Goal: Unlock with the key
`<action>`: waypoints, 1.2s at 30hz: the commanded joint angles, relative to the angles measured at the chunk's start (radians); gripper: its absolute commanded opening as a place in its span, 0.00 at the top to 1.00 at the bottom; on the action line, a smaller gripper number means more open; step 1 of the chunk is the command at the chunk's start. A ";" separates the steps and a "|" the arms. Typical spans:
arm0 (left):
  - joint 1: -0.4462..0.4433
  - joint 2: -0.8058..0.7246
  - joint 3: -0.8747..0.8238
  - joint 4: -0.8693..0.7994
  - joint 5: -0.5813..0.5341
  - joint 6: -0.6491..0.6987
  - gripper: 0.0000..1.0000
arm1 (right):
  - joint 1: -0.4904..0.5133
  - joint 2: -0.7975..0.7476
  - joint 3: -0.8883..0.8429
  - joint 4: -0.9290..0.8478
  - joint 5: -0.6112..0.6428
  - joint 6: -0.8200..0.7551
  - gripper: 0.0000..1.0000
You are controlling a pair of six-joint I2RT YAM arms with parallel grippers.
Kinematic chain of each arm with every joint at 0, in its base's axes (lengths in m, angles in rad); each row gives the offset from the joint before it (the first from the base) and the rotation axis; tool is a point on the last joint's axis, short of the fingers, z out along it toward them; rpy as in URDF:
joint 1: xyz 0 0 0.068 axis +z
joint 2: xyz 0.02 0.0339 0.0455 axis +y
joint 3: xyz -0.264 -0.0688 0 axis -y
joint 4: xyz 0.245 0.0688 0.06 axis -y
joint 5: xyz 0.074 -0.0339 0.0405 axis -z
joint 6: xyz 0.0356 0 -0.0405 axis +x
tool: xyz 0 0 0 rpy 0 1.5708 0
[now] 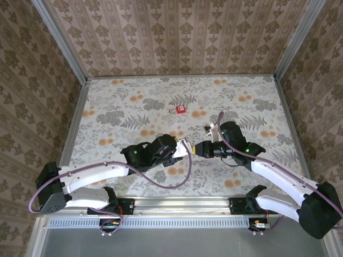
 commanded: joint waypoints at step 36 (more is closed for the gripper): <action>0.003 0.089 -0.170 0.401 -0.239 0.017 0.67 | 0.041 0.073 -0.015 0.222 -0.039 0.172 0.88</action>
